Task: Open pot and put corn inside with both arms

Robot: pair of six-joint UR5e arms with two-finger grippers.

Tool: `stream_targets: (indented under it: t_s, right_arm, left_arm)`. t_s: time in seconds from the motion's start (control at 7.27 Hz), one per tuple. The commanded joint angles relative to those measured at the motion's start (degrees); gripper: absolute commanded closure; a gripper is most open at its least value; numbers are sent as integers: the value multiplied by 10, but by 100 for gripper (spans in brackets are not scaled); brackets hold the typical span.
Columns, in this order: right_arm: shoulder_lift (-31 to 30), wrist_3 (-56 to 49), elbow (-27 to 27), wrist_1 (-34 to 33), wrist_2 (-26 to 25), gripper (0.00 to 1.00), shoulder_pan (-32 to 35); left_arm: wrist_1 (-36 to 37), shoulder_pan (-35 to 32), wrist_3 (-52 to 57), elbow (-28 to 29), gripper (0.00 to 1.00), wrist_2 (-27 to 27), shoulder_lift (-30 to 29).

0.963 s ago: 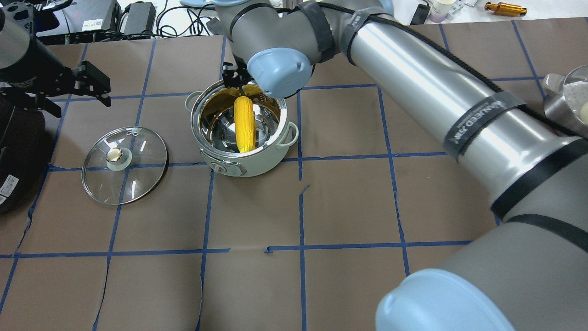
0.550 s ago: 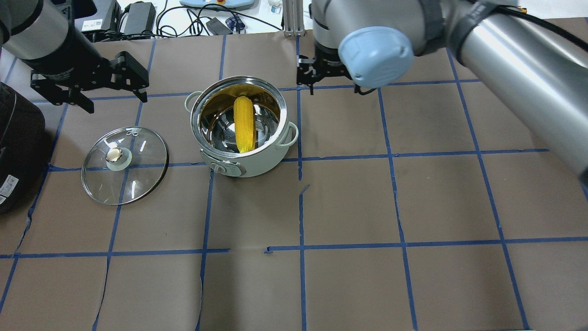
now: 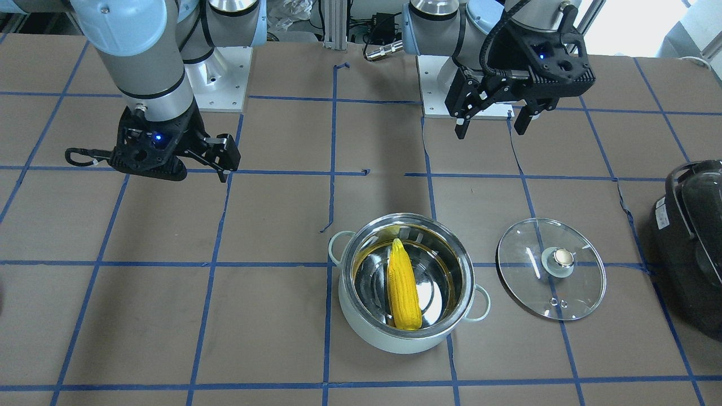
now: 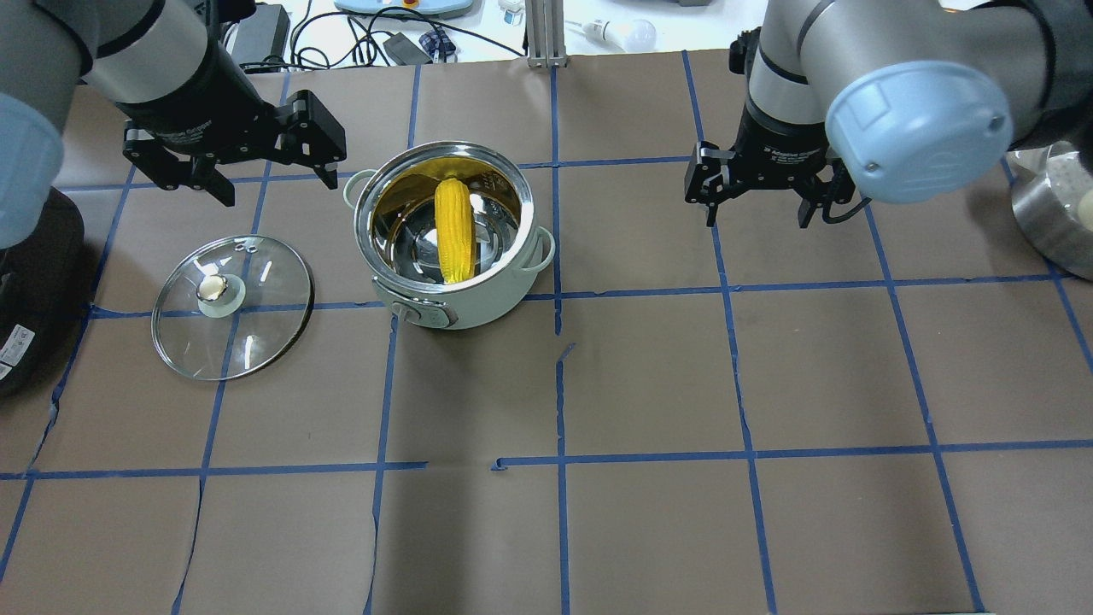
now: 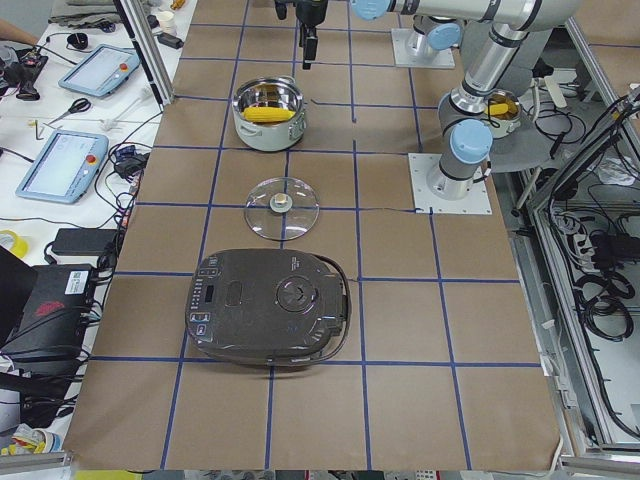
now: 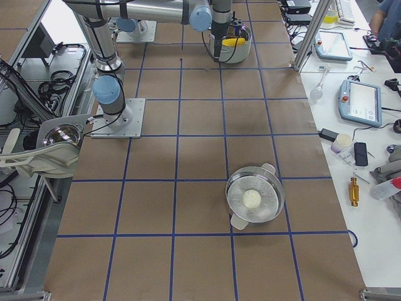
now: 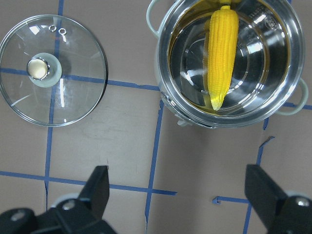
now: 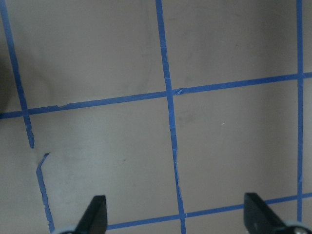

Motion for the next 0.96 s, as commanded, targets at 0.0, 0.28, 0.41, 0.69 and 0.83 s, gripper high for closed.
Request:
stream_targets:
  t_s: [0.0, 0.28, 0.41, 0.69, 0.83]
  right_arm:
    - [-17, -33, -17, 57, 11, 0, -19]
    - [-32, -50, -20, 63, 12, 0, -39]
    - [-32, -51, -20, 62, 13, 0, -39]
    - [-34, -51, -21, 57, 13, 0, -39]
    - [-39, -51, -24, 57, 13, 0, -39]
  left_arm:
    - [-33, -1, -1, 57, 2, 1, -41]
    - [-35, -3, 1, 57, 1, 5, -47]
    - [-34, -3, 1, 59, 0, 17, -46]
    - [-34, -4, 0, 58, 0, 18, -49]
    - [-35, -5, 0, 58, 0, 19, -46]
